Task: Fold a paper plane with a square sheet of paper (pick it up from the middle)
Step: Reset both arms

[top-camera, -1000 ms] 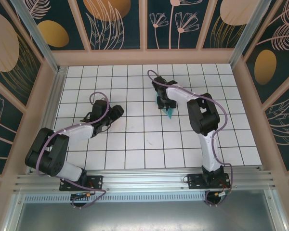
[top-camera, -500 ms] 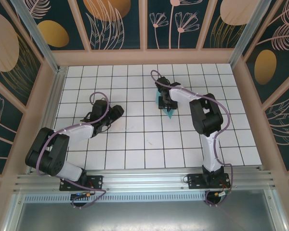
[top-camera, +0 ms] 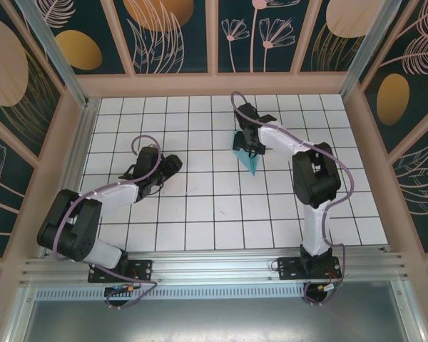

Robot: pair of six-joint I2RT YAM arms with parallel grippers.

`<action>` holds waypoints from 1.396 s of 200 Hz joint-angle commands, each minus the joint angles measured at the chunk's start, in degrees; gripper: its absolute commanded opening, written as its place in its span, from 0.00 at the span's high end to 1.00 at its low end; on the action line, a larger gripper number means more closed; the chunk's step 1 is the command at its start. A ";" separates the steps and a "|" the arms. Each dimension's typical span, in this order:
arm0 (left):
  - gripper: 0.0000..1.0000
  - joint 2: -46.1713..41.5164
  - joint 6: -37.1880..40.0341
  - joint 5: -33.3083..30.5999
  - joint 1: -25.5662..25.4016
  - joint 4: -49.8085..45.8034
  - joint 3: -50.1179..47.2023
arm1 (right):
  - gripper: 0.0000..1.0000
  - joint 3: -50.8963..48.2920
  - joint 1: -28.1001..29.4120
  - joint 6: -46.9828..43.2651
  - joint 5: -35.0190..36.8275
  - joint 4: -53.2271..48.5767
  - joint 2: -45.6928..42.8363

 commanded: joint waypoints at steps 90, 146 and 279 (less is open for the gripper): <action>0.02 -22.75 17.55 -41.55 0.16 -9.81 1.15 | 0.01 -29.70 -13.70 -4.56 19.87 35.85 -35.66; 0.01 -34.14 34.87 -55.16 1.82 8.76 -15.38 | 0.01 -54.23 -24.26 -6.72 20.85 53.72 -44.38; 0.01 -11.93 47.43 -23.94 16.05 54.38 -28.36 | 0.01 -77.42 -24.54 -24.54 8.11 105.03 -32.53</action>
